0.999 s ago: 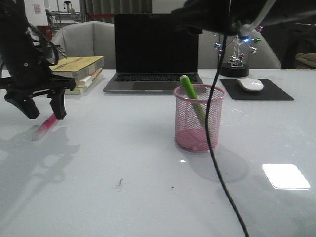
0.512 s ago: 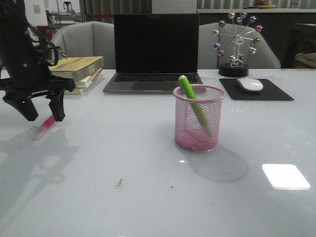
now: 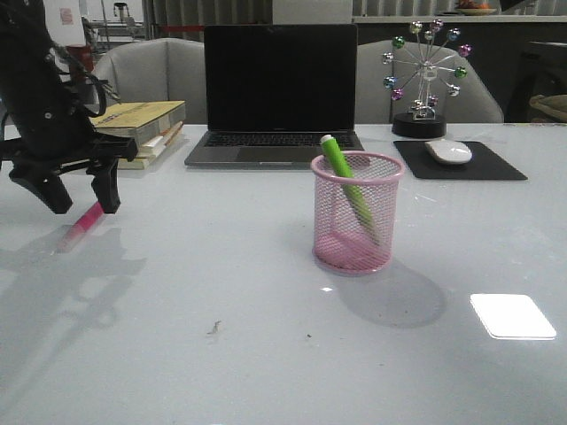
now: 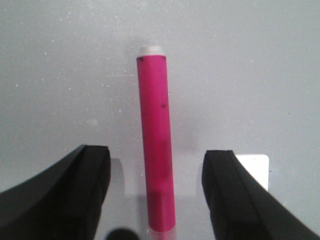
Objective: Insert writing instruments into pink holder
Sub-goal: 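Close the left gripper on the pink marker and lift it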
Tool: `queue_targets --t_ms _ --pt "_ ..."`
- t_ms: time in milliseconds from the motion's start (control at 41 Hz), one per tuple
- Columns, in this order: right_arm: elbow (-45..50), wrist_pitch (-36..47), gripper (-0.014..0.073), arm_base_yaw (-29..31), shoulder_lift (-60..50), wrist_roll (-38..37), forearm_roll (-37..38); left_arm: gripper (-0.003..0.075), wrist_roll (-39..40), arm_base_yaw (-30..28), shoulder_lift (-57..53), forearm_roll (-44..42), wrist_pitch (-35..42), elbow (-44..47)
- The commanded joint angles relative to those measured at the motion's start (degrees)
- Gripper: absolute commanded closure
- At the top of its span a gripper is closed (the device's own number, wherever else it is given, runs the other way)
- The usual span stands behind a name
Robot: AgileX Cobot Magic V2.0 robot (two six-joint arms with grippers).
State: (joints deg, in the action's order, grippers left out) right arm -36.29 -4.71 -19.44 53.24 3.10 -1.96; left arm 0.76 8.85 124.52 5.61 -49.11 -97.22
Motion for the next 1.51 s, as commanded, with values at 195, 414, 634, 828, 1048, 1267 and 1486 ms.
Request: queue_targets --t_ms 195,414,634,828,1048,1267,1486 --pt "-1.5 3.1 0.0071 0.3 -1.1 0.2 0.7 0.0265 1.1 -0.7 -3.4 1.1 2.2 -1.8" --pt "-1.5 2.0 0.0071 0.3 -1.1 0.2 0.7 0.0265 1.1 -0.7 -3.1 1.1 1.0 -5.2" --pt "-1.5 1.4 0.0071 0.3 -1.1 0.2 0.7 0.0265 0.9 -0.6 0.9 1.3 -6.4 -9.1" --pt "-1.5 1.4 0.0071 0.3 -1.1 0.2 0.7 0.0265 0.9 -0.6 0.9 1.3 -6.6 -9.1" --pt "-1.5 1.4 0.0071 0.3 -1.1 0.2 0.7 0.0265 0.9 -0.5 0.9 0.5 -7.7 -9.1" --pt "-1.5 1.2 0.0071 0.3 -1.1 0.2 0.7 0.0265 1.1 1.0 0.9 -1.4 -6.6 -9.1" --pt "-1.5 1.0 0.0071 0.3 -1.1 0.2 0.7 0.0265 1.2 1.2 3.3 -1.4 -9.3 -9.1"
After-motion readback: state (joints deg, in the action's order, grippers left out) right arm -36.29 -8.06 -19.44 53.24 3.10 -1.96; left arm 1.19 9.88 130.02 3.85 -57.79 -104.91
